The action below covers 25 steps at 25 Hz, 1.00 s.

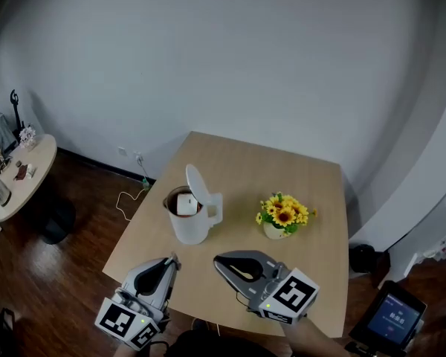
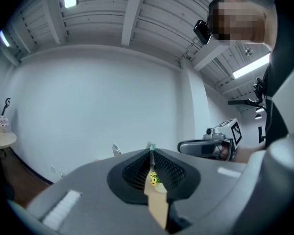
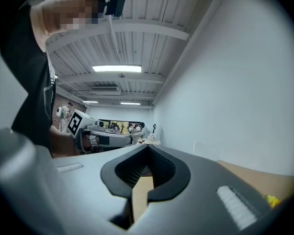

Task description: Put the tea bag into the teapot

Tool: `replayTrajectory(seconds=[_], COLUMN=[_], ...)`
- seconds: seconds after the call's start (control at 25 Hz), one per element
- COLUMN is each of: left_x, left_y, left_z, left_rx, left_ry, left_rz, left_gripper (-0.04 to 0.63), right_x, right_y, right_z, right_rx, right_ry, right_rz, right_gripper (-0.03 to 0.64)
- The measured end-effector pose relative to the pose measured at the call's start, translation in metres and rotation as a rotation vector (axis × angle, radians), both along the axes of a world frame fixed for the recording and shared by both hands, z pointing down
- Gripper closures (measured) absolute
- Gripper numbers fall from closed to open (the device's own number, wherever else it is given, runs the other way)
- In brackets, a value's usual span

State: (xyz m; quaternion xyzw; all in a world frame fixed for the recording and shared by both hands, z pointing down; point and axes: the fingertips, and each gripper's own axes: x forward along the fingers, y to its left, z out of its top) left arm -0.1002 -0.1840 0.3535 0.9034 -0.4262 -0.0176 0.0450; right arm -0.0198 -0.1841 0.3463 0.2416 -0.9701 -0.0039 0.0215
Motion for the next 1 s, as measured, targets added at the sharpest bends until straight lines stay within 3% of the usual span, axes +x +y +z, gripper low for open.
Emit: replayTrajectory(seconds=[0.4,0.76,1.0], left_x=[-0.013,-0.023,-0.017], left_y=[-0.074,-0.171,-0.176], left_z=[0.017,0.049,0.055], left_rx=[-0.027,-0.08,-0.076], left_ry=[0.01,-0.013,-0.023], left_rz=[0.025,0.029,0.044], left_gripper=[0.566,0.566,0.566], right_x=[-0.014,-0.012,-0.006], right_y=[-0.054,-0.115,-0.12], right_z=[0.013,0.025,0.03], right_rx=[-0.012,-0.044,-0.068], right_ry=[0.027,0.024,0.018], right_rz=[0.037,0.108,0.138], right_gripper=[0.615,0.615,0.615])
